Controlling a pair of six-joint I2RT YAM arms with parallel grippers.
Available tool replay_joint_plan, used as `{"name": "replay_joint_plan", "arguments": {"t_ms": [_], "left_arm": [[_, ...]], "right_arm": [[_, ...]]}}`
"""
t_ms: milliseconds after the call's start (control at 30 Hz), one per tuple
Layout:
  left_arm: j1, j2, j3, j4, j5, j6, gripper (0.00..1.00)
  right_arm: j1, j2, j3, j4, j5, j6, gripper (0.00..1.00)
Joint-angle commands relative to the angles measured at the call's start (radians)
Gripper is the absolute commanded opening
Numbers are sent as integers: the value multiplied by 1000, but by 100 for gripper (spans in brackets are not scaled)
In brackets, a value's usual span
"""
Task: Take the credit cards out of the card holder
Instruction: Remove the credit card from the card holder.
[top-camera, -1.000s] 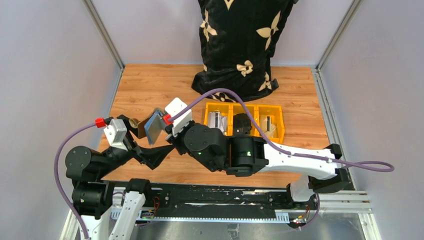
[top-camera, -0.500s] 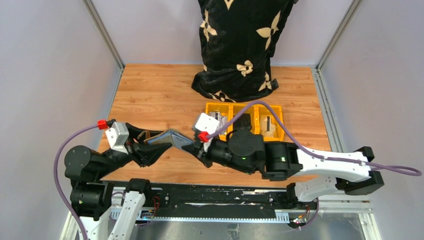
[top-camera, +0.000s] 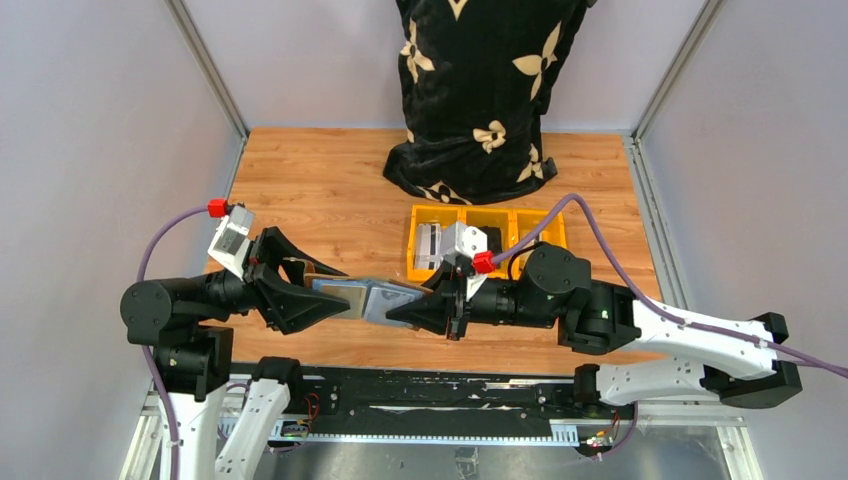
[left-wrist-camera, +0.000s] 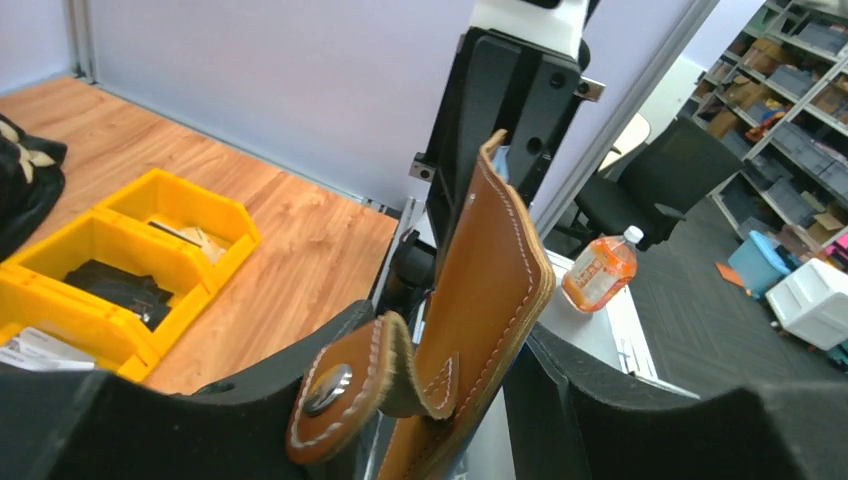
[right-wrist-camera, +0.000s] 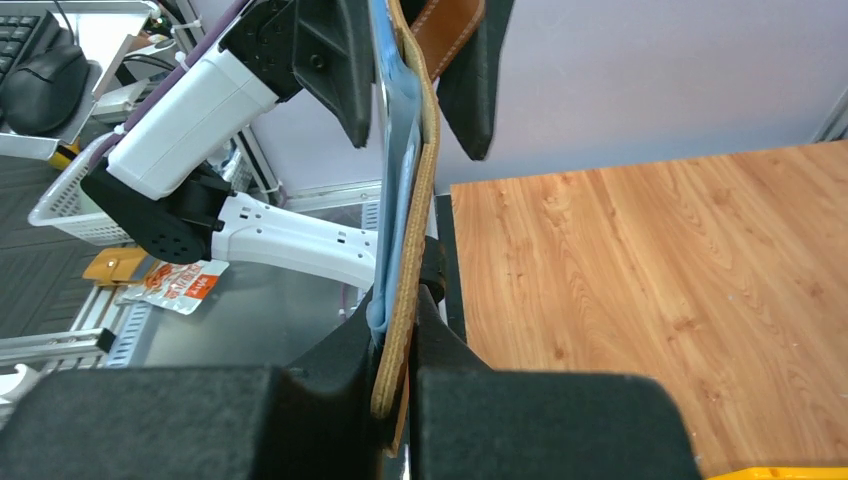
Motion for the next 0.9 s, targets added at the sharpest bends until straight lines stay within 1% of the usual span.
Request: {"name": "replay_joint_plan", "arguments": {"t_ms": [0, 67, 100, 200, 233, 300, 400, 533, 633, 733, 867], "left_arm": [[3, 8, 13, 84, 2, -104, 56], [3, 12, 15, 85, 1, -103, 56], [4, 13, 15, 85, -1, -99, 54], [4, 15, 13, 82, -21, -99, 41], [4, 19, 12, 82, -29, -107, 35], [4, 28, 13, 80, -31, -124, 29], [4, 37, 18, 59, -24, -133, 26], [4, 45, 35, 34, -23, -126, 24], [4, 78, 77, -65, -26, -98, 21], [4, 107, 107, -112, -26, -86, 19], [4, 119, 107, -132, -42, -86, 13]], "right_arm": [[-76, -31, -37, 34, -186, 87, 0], [-98, -37, -49, 66, -211, 111, 0], [-105, -38, -54, 76, -219, 118, 0], [-114, -36, -58, 92, -252, 133, 0], [-117, -34, -58, 96, -266, 138, 0], [-127, -33, -63, 110, -288, 156, 0], [-158, -35, -83, 169, -350, 214, 0], [-240, -34, -143, 337, -482, 354, 0], [-284, -24, -178, 448, -547, 476, 0], [-302, -13, -195, 513, -571, 535, 0], [-305, 6, -194, 534, -578, 565, 0]]}}
